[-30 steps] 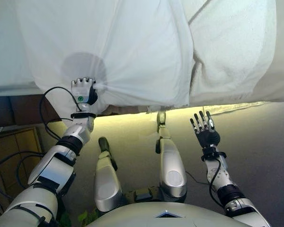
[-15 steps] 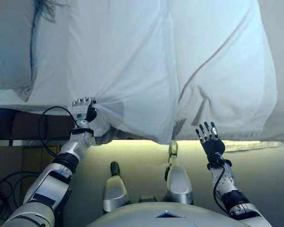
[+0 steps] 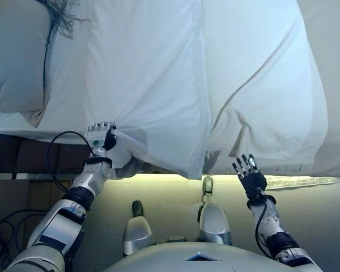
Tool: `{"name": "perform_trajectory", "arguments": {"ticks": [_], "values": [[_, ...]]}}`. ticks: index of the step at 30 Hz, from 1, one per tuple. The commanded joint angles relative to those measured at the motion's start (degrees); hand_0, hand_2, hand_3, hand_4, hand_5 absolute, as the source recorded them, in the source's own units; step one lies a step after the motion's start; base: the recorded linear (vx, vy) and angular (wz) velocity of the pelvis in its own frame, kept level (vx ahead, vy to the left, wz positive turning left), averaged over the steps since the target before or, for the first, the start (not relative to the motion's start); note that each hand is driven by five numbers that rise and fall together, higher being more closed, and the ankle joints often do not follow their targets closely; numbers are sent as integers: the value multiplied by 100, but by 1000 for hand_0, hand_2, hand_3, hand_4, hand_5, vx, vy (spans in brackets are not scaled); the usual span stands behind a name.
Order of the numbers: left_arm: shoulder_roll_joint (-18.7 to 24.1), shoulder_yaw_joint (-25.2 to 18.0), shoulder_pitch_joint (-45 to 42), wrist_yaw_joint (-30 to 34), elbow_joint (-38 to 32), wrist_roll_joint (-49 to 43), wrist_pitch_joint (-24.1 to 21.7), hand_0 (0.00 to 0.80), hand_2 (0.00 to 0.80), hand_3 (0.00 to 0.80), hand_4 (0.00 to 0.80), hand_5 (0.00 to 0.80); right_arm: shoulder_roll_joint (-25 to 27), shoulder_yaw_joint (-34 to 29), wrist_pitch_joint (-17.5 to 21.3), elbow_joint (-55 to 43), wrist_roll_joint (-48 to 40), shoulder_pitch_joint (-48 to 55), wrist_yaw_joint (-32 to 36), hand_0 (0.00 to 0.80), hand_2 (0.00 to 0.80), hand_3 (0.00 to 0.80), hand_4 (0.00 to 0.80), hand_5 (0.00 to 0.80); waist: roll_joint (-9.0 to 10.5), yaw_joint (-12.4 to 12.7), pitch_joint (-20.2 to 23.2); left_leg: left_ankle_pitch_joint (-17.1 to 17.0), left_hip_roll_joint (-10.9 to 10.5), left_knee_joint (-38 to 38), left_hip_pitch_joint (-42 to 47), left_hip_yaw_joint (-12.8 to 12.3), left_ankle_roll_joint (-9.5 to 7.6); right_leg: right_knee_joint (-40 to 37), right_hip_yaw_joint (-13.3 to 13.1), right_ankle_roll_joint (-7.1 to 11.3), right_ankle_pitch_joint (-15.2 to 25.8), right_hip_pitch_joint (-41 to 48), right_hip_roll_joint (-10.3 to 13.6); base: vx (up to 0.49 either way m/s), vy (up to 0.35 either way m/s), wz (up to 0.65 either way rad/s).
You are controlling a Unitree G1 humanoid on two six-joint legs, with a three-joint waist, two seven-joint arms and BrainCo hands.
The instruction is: Make the bed neatly
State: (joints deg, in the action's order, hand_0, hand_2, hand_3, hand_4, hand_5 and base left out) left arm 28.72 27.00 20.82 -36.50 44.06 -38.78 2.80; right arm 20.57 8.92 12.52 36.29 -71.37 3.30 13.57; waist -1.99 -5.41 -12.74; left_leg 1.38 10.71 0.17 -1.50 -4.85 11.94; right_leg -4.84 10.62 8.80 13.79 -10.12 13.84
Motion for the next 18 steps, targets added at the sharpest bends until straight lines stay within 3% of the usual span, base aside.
{"name": "perform_trajectory", "arguments": {"ticks": [1,13,18], "values": [[900,-546,-353,-53,335,-19,184,800,800,800,800,800,20,-450,-57,-424,169,257,171,0,0,0,0,0,70,181,275,-533,-175,-19,-420,-228,-533,555,104,423,-849,468,300,116,72,-4],[1916,-1385,-913,269,638,-109,-155,800,800,800,800,800,49,-791,-251,-384,453,666,298,0,0,0,0,0,26,274,827,-477,-257,-292,71,-333,-558,483,184,474,-876,909,425,120,70,1],[1945,-1614,-1134,360,600,-122,-349,800,800,800,800,800,-47,-833,-363,-453,505,762,239,0,0,0,0,0,65,370,855,-372,-299,-140,90,-227,-618,625,185,469,-930,947,469,72,3,4]]}}
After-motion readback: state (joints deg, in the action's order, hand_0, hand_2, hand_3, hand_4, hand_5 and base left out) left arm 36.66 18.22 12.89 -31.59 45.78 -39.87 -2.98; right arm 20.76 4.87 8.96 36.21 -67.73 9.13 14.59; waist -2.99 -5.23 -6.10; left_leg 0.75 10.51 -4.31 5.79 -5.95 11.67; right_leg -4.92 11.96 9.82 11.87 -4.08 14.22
